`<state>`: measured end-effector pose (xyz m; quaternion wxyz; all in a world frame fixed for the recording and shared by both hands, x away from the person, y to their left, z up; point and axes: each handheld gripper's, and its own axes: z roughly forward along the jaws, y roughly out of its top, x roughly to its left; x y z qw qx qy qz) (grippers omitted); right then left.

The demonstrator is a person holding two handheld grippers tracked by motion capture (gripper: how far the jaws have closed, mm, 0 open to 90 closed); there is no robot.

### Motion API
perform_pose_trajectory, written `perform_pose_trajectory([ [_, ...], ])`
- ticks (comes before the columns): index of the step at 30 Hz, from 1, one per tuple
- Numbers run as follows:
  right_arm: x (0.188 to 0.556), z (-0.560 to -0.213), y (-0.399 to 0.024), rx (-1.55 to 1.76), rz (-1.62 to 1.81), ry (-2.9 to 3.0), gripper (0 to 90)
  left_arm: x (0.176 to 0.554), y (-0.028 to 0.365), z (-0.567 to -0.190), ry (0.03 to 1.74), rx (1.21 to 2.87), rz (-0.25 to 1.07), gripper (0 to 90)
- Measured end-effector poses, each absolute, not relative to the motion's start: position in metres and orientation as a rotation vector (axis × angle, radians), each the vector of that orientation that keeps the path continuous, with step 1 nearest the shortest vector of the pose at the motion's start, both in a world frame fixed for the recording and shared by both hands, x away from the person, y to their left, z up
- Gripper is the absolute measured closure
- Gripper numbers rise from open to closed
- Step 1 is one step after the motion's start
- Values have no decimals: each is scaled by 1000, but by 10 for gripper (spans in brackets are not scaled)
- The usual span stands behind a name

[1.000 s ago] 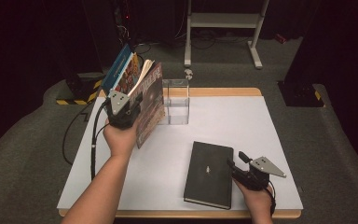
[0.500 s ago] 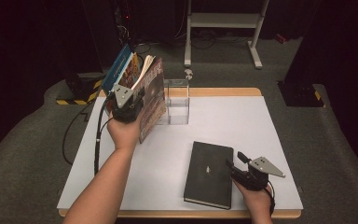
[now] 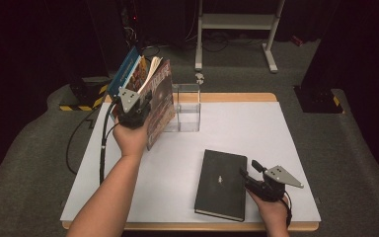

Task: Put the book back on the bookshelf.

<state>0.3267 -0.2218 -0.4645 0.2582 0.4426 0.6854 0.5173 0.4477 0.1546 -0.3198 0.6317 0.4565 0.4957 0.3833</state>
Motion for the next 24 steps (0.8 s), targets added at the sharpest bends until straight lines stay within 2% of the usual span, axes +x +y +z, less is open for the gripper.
perform_pose_trajectory([
  [24,325,-463,-223,1191,1417,1852,447,470,141,-328,1125,1062,891,839],
])
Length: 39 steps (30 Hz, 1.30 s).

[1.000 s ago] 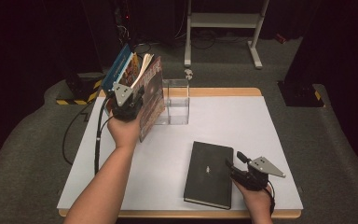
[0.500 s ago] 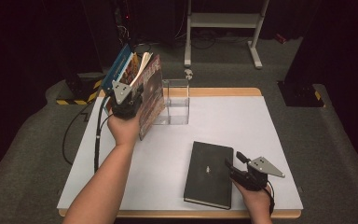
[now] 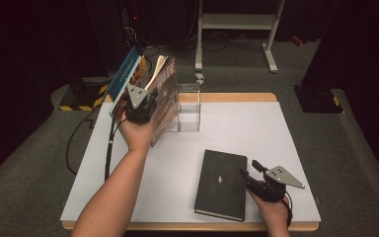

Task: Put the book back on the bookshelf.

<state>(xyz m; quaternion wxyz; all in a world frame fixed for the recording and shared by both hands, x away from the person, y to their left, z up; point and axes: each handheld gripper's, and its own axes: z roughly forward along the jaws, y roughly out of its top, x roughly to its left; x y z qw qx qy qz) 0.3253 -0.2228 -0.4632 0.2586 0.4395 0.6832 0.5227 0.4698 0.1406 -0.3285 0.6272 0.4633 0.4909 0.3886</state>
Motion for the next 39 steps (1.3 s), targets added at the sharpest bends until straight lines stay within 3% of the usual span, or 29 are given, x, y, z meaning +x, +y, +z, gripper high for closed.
perform_pose_trajectory([
  [39,323,-458,-225,1179,1451,1829,455,514,129,-342,1171,1030,973,838],
])
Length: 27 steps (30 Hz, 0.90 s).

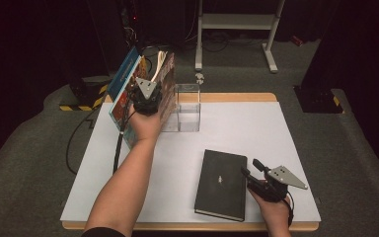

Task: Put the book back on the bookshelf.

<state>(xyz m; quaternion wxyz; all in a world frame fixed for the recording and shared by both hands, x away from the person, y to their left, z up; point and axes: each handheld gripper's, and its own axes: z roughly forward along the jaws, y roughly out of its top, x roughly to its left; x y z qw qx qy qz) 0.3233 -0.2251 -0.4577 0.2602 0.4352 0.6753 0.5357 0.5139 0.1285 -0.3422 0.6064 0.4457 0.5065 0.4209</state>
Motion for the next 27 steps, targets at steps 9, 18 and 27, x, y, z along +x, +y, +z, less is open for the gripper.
perform_pose_trajectory([
  [9,325,-459,-225,1184,1457,1833,456,520,128,-352,1185,1027,970,838],
  [18,324,-459,-222,1178,1458,1841,457,510,132,-358,1173,1014,975,816],
  [27,324,-461,-220,1180,1452,1850,457,505,131,-367,1184,1038,951,726],
])
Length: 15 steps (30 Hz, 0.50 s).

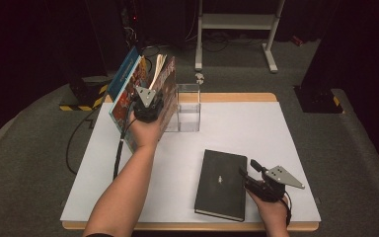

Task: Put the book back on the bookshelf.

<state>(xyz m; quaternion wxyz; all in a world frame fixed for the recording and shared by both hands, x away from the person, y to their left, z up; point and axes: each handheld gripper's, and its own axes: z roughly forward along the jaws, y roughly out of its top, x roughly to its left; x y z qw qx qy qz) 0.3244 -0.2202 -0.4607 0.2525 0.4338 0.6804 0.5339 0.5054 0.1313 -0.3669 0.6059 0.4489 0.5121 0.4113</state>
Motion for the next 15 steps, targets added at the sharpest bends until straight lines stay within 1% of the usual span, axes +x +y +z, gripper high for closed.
perform_pose_trajectory([
  [7,323,-460,-220,1178,1456,1847,457,500,132,-377,1213,1064,920,724],
  [9,323,-459,-219,1176,1457,1846,457,500,132,-379,1222,1058,916,741],
  [12,323,-459,-219,1173,1457,1846,457,500,133,-379,1230,1057,925,810],
  [15,323,-460,-219,1175,1458,1846,457,500,133,-379,1234,1056,941,828],
])
